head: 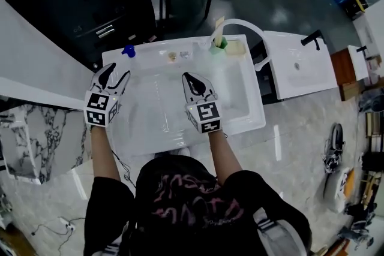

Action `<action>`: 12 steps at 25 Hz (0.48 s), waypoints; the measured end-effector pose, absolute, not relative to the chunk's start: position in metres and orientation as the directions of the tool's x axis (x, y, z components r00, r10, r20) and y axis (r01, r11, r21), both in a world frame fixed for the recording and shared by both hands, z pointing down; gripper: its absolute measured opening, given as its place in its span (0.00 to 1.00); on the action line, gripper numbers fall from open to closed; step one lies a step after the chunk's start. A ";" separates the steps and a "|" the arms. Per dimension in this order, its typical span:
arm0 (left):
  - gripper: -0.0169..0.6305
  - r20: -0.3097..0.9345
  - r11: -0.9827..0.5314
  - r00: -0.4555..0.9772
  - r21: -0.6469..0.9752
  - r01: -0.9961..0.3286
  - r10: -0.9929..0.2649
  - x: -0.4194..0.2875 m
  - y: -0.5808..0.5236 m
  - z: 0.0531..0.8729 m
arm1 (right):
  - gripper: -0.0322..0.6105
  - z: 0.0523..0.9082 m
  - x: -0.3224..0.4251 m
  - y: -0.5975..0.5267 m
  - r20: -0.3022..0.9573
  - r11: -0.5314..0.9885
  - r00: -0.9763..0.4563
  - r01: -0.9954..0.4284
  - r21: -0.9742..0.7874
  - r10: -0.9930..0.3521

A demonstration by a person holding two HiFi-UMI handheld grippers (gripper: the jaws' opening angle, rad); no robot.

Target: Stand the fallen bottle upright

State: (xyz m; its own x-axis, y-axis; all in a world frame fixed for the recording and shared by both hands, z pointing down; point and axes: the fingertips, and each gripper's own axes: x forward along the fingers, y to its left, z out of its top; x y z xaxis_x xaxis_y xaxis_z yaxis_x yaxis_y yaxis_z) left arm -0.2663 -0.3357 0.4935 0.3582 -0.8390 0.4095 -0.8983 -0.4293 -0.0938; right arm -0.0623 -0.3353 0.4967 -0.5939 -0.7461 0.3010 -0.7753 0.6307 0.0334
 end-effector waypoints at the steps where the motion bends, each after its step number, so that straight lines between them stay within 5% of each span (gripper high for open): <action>1: 0.36 0.395 -0.412 0.347 -0.092 -0.906 -0.850 -0.266 -0.329 0.489 | 0.07 0.492 -0.062 -0.331 0.295 0.634 -0.597 -0.773 0.039 -0.746; 12: 0.11 0.268 -0.278 0.249 -0.078 -0.957 -0.931 -0.235 -0.248 0.442 | 0.07 0.444 -0.040 -0.282 0.206 0.647 -0.624 -0.759 0.071 -0.754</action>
State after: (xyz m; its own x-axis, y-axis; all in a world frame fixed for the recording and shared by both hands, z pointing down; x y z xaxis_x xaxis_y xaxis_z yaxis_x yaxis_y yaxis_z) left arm -0.2348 -0.2478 0.4423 0.2487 -0.9307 0.2682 -0.9574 -0.2782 -0.0776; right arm -0.0400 -0.2822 0.4437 -0.6238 -0.7540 0.2058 -0.7590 0.6472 0.0708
